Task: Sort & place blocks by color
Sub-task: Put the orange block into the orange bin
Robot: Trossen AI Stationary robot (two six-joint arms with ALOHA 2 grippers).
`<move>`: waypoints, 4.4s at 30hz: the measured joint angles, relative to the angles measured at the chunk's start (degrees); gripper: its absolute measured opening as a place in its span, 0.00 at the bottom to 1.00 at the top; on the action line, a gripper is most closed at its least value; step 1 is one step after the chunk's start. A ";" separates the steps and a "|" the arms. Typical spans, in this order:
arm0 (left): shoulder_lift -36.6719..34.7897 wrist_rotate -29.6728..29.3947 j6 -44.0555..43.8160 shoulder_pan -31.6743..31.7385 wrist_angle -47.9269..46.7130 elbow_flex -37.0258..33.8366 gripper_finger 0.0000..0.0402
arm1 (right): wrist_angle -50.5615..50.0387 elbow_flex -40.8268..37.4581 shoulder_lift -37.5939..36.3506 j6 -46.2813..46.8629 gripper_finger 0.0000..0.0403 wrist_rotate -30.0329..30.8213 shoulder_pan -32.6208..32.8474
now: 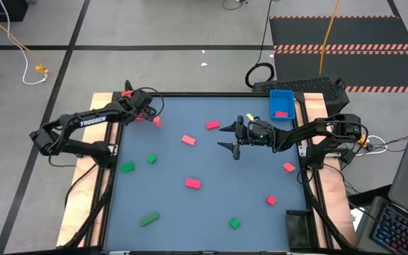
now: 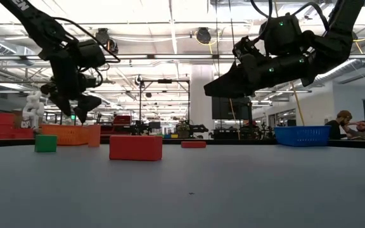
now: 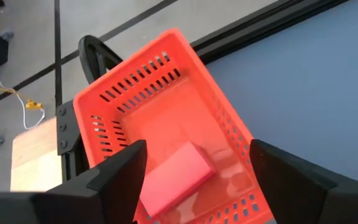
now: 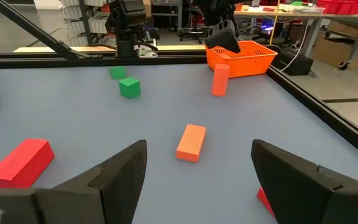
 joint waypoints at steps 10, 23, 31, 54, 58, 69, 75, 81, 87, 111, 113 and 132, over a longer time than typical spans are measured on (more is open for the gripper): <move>-8.35 0.20 0.60 -2.96 -0.47 2.41 0.67 | 0.01 0.00 0.00 0.00 0.70 0.02 -0.02; -18.47 10.73 1.61 -7.26 2.58 2.76 0.68 | 0.01 0.00 0.00 0.00 0.70 0.02 0.00; -19.41 22.24 2.56 -11.19 7.18 2.76 0.67 | 0.01 0.00 0.00 0.00 0.70 0.02 0.01; -13.24 10.02 4.80 -22.50 -1.58 2.78 0.67 | 0.01 0.00 -0.02 0.00 0.70 0.02 -0.01; -9.49 9.99 6.02 -21.55 -1.64 2.78 0.67 | -0.01 0.01 -0.01 0.00 0.70 0.01 -0.02; -1.51 8.00 5.52 -14.99 -1.86 2.78 0.67 | -0.01 0.02 -0.02 0.00 0.70 0.01 -0.01; 0.85 9.24 6.86 -12.44 -2.39 2.78 0.67 | 0.01 0.01 0.00 0.00 0.70 0.01 0.00; 2.99 13.42 4.19 -10.71 -2.63 2.98 0.67 | -0.01 0.02 -0.02 0.00 0.70 0.02 -0.02; 3.54 13.88 3.89 -10.65 -2.01 2.98 0.67 | -0.01 0.02 -0.02 0.00 0.70 0.02 -0.02; 1.38 17.23 3.86 -10.62 -2.65 2.65 0.67 | -0.01 0.02 0.00 0.00 0.70 0.02 -0.02; 1.43 18.57 3.69 -10.62 -2.63 2.65 0.67 | -0.01 0.02 -0.02 0.00 0.70 0.02 -0.02; 10.00 17.60 4.16 -10.62 2.97 2.68 0.67 | -0.01 0.02 -0.01 -0.02 0.70 0.01 -0.02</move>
